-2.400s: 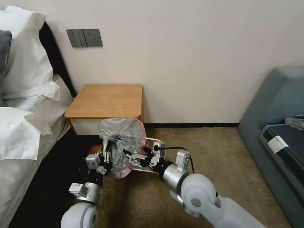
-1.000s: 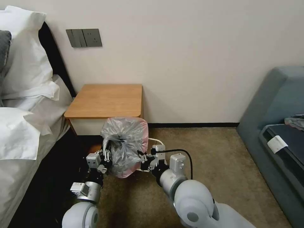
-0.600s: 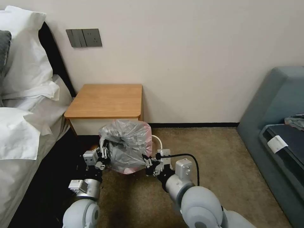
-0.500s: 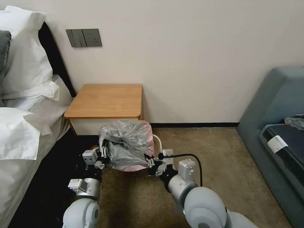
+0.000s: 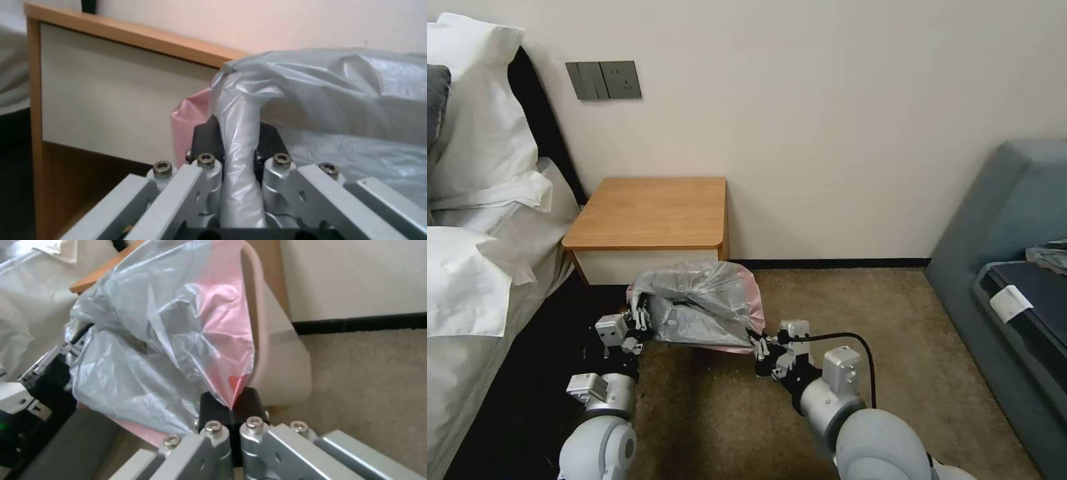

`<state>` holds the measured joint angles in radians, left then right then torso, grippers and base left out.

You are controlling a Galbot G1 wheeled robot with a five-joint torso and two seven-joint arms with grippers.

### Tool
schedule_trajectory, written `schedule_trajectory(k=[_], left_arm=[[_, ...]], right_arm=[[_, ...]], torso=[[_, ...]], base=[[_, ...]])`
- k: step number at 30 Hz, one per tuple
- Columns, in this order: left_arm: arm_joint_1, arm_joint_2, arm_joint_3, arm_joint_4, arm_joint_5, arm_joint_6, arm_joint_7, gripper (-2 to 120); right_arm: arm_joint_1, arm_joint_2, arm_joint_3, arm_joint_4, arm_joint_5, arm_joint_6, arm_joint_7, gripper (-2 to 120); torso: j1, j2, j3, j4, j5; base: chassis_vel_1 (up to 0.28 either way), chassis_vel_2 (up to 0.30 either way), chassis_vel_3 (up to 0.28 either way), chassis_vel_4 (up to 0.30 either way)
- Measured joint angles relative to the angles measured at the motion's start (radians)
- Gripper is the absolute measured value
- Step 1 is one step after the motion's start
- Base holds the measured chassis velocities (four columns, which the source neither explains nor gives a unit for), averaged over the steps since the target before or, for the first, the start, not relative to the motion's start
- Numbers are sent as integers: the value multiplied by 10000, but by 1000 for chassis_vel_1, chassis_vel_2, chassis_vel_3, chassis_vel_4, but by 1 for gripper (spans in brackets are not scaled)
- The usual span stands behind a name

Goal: Pick up the garbage bag from the table and place it over the trash can.

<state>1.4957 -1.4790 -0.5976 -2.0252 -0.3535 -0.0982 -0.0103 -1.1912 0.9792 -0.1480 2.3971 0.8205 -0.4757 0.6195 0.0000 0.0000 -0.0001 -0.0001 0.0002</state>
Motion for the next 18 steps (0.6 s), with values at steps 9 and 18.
schedule_trajectory(k=[9,18], left_arm=[[115,-60,137,-299,-935,703,-432,5],[186,53,145,-731,-2366,1576,-729,5]], right_arm=[[-260,-1,111,-224,-723,188,-199,0],[-262,-1,202,-799,-1468,457,-462,0]], torso=[[0,0,0,0,0],[0,0,0,0,0]], base=[[0,0,0,0],[0,0,0,0]])
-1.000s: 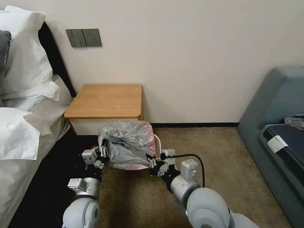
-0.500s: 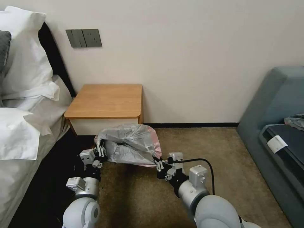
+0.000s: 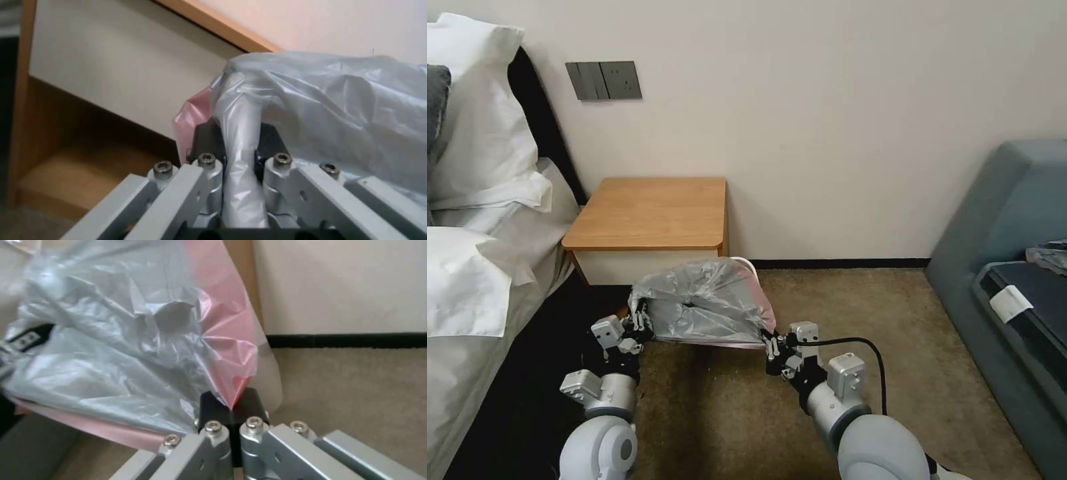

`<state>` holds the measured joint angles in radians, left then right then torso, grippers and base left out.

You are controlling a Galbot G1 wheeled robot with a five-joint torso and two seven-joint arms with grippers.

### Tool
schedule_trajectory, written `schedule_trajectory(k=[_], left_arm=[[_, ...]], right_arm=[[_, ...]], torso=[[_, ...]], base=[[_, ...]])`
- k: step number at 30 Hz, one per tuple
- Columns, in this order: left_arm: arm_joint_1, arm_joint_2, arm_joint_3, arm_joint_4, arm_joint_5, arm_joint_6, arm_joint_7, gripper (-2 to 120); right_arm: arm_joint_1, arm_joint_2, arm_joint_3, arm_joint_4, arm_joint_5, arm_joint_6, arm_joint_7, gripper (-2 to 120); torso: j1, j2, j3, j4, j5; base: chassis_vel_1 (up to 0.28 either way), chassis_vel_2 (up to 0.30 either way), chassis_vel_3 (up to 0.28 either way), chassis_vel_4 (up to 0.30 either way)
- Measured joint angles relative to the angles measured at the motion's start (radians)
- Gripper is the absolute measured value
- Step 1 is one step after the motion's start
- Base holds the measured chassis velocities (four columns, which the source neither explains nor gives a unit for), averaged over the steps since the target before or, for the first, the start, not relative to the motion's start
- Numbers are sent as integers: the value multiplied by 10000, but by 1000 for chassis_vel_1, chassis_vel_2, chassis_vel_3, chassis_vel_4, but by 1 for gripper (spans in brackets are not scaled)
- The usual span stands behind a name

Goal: Pick up the garbage bag from the table and place it over the trash can.

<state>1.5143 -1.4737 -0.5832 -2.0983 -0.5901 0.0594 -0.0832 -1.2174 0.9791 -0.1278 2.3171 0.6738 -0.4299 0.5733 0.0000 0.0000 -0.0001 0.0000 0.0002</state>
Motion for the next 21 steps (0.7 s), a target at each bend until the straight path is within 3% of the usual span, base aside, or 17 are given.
schedule_trajectory(k=[4,6,8,10,14,16,21], left_arm=[[65,-7,66,-166,-477,291,-93,5],[128,-6,102,-273,-791,524,-193,5],[131,-2,98,-273,-817,546,-212,5],[137,50,43,-288,-1037,656,-332,5],[140,64,-17,-367,-1286,766,-463,5],[162,28,-110,-403,-1336,825,-535,5],[134,18,-180,-346,-1168,827,-571,5]], right_arm=[[6,29,21,-419,-758,232,-255,0],[-48,0,56,-1001,-2313,640,-673,3],[-71,-19,78,-1092,-2644,715,-762,5],[-271,-194,191,-1397,-4085,1089,-1240,17],[-413,-351,258,-1465,-4843,1272,-1547,26],[-560,-517,404,-1512,-5828,1708,-1938,39],[-900,-946,825,-1057,-5605,2224,-3475,53]], torso=[[0,0,0,0,0],[0,0,0,-1,0],[0,0,0,0,1],[0,0,0,0,0],[0,0,1,-1,-1],[0,0,1,1,0],[1,1,1,-1,-3]], base=[[0,0,0,0],[0,0,0,0],[0,0,0,0],[0,0,0,0],[0,0,0,0],[0,0,0,0],[0,0,0,0]])
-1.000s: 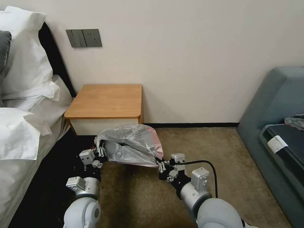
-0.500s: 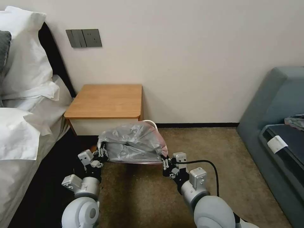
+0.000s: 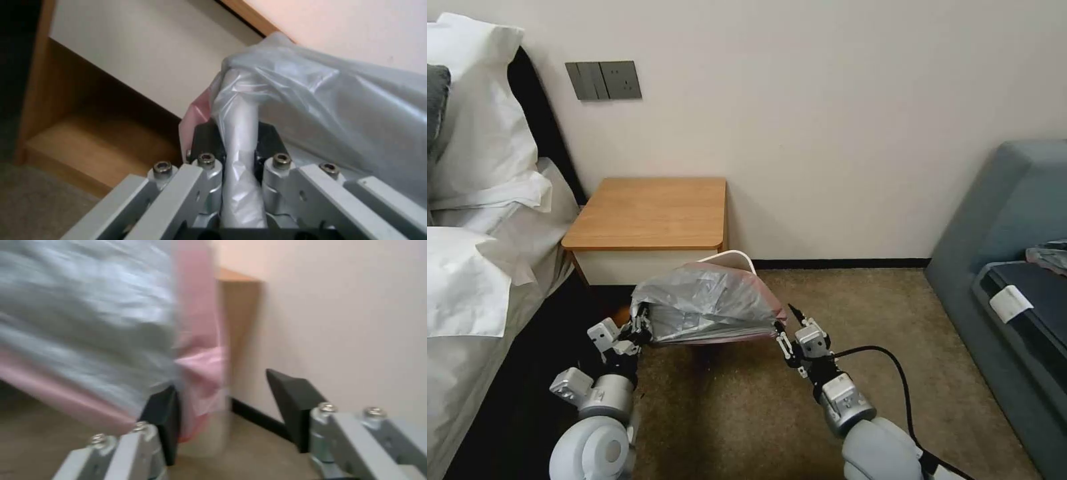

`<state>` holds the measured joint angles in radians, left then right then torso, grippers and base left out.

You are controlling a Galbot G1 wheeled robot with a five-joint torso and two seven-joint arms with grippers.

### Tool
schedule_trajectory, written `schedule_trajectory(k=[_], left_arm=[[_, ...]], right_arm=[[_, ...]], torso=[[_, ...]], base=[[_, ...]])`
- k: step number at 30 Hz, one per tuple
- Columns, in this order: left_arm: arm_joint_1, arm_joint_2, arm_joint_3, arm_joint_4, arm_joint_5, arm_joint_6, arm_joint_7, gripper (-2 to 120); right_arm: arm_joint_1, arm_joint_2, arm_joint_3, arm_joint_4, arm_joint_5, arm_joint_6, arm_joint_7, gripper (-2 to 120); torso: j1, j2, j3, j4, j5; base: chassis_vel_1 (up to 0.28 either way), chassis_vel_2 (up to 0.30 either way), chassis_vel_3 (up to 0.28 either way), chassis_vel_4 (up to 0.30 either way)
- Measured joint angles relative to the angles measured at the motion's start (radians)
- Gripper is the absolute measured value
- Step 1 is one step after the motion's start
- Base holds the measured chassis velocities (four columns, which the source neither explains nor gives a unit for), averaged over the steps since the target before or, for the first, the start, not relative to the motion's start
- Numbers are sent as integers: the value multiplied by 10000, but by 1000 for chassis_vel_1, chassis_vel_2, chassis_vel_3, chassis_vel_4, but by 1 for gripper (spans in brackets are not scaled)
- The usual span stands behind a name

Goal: Pick up the garbage bag from the table and place it over the trash can.

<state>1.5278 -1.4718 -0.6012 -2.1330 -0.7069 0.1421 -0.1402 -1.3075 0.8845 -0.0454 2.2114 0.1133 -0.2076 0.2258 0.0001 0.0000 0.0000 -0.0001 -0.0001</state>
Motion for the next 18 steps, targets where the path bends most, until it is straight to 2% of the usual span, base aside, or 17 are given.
schedule_trajectory(k=[2,3,5,7,11,12,15,16,18], left_arm=[[0,2,1,51,172,-19,39,5],[0,2,1,51,172,-19,39,5],[19,18,7,69,274,-79,232,5],[40,40,12,81,313,-139,382,5],[70,235,8,197,434,-455,1063,5],[70,235,8,197,434,-455,1063,5],[63,353,-28,256,413,-724,1419,5],[63,353,-28,256,413,-724,1419,5],[65,366,-37,277,399,-813,1499,5]], right_arm=[[-33,-239,173,272,1317,569,-984,65],[-33,-239,173,272,1317,569,-984,65],[230,-244,321,331,2369,828,-1317,76],[424,-212,374,347,2882,837,-1340,78],[1118,-92,833,348,4749,411,-1258,96],[1118,-92,833,348,4749,411,-1258,96],[1252,-202,1251,508,7111,-455,-1010,100],[1252,-202,1251,508,7111,-455,-1010,100],[1224,-253,1375,678,8398,-884,-827,100]], torso=[[0,0,0,1,0],[0,0,0,1,0],[0,0,0,0,2],[0,0,0,1,3],[0,0,1,2,2],[0,0,1,2,2],[0,0,1,1,2],[0,0,1,1,2],[0,0,1,1,1]], base=[[0,0,0,0],[0,0,0,0],[0,0,0,0],[0,0,0,0],[0,0,0,0],[0,0,0,0],[0,0,0,0],[0,0,0,0],[0,0,0,0]])
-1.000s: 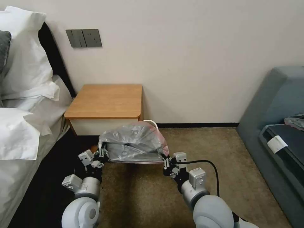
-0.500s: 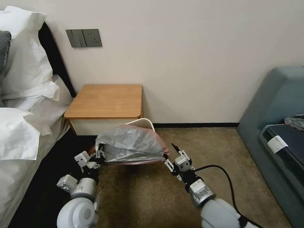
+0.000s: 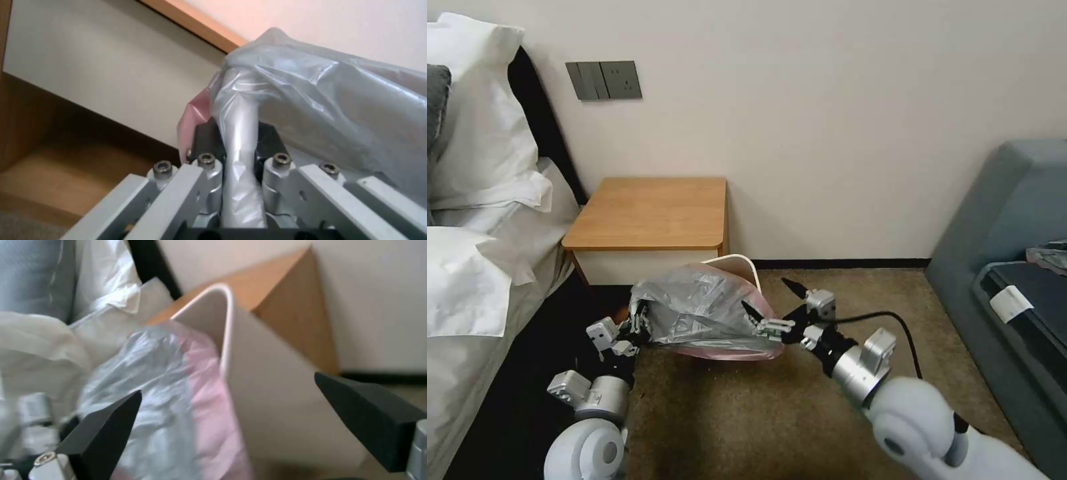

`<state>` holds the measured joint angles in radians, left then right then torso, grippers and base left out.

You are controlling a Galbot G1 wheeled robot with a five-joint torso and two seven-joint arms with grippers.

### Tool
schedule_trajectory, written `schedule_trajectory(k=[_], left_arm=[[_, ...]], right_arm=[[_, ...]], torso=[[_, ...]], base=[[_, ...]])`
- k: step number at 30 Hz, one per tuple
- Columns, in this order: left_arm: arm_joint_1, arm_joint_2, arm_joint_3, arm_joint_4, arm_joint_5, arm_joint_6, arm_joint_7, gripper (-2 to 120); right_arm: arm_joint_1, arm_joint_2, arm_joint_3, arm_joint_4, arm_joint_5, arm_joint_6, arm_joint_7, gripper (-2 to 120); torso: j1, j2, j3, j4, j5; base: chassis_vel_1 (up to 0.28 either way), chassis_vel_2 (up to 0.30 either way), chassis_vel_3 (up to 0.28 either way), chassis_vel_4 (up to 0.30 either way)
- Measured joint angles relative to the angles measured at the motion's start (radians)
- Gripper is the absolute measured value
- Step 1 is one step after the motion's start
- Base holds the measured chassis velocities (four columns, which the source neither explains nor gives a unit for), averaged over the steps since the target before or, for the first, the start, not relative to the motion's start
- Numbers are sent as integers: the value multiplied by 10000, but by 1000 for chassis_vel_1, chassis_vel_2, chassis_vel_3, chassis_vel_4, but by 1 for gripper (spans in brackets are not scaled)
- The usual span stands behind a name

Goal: Pick up the garbage bag from the table and place it over the trash can.

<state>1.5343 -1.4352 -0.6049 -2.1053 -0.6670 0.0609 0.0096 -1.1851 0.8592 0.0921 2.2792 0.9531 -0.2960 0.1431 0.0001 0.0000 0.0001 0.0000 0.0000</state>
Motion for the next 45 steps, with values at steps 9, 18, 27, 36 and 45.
schedule_trajectory(k=[9,18,27,36,45], left_arm=[[-88,-12,-19,154,38,-114,-4,5],[-145,-42,-1,230,64,-165,-47,5],[-155,-49,5,260,101,-169,-90,5],[-175,-60,12,302,120,-170,-191,5],[-234,-35,31,340,141,-143,-262,5]], right_arm=[[-37,149,-35,325,233,-777,482,100],[-157,229,-137,352,-57,-905,609,78],[-174,216,-165,440,-110,-883,676,45],[-194,265,-300,465,-384,-755,760,6],[-171,179,-327,500,-1095,-417,784,0]], torso=[[0,0,0,0,0],[0,0,0,0,0],[-1,0,-1,0,0],[-1,0,-1,0,0],[0,0,-1,0,0]], base=[[0,0,0,0],[0,0,0,0],[0,0,0,0],[0,0,0,0],[0,0,0,0]])
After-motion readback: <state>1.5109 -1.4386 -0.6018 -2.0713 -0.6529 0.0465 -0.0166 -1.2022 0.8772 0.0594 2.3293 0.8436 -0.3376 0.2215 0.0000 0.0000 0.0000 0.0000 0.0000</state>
